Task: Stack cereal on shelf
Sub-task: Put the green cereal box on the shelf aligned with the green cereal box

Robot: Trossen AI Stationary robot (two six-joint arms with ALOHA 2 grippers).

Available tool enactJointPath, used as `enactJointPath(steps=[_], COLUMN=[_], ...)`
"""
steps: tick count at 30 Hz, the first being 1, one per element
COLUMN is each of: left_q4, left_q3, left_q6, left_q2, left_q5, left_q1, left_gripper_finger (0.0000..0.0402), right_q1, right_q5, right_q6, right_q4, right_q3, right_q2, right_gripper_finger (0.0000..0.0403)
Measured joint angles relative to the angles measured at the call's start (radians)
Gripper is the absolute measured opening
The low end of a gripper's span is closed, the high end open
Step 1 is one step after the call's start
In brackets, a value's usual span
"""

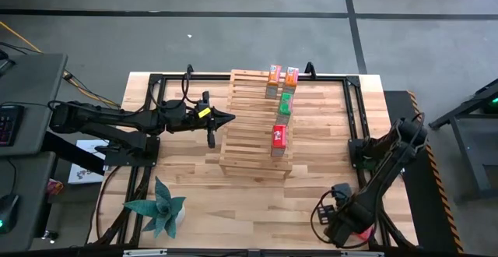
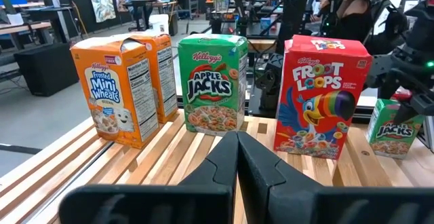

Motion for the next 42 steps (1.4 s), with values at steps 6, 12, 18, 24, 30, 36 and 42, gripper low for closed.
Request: enactJointPath(steps=[6,12,18,24,30,36,42], left_q4=[0.0,0.0,0.0,0.001,0.001,0.001,0.009], left_q3=[0.0,0.0,0.0,0.0,0.0,0.0,0.0], left_q6=[0.0,0.0,0.0,-0.018,-0.041,-0.053,-0.063], left_q2=[0.0,0.0,0.0,0.0,0.0,0.0,0.0], left_q5=[0.0,0.0,0.0,0.0,0.004,0.083,0.135], left_q1=[0.0,0.0,0.0,0.0,0.0,0.0,-0.001], left_gripper_finger=[0.0,0.0,0.0,0.0,0.0,0.0,0.0], right_q1=[0.0,0.0,0.0,-0.005,-0.062,-0.173,-0.372], right_q5=[0.0,0.008,0.031,0.405,0.758,0.917,1.011], right_q6=[-0.014,-0.044,-0.153,-0.46,-1.061,-1.704,-1.929], right_q4=[0.004,0.012,0.06,0.251,0.409,0.449,0.257], right_q3=[0.0,0.0,0.006,0.093,0.3,0.588,0.778], right_q2=[0.024,0.024,-0.018,-0.088,-0.106,-0.104,-0.105], right_gripper_finger=[0.0248,0.0179,0.0123,0.0117,0.0118,0.0118,0.0118])
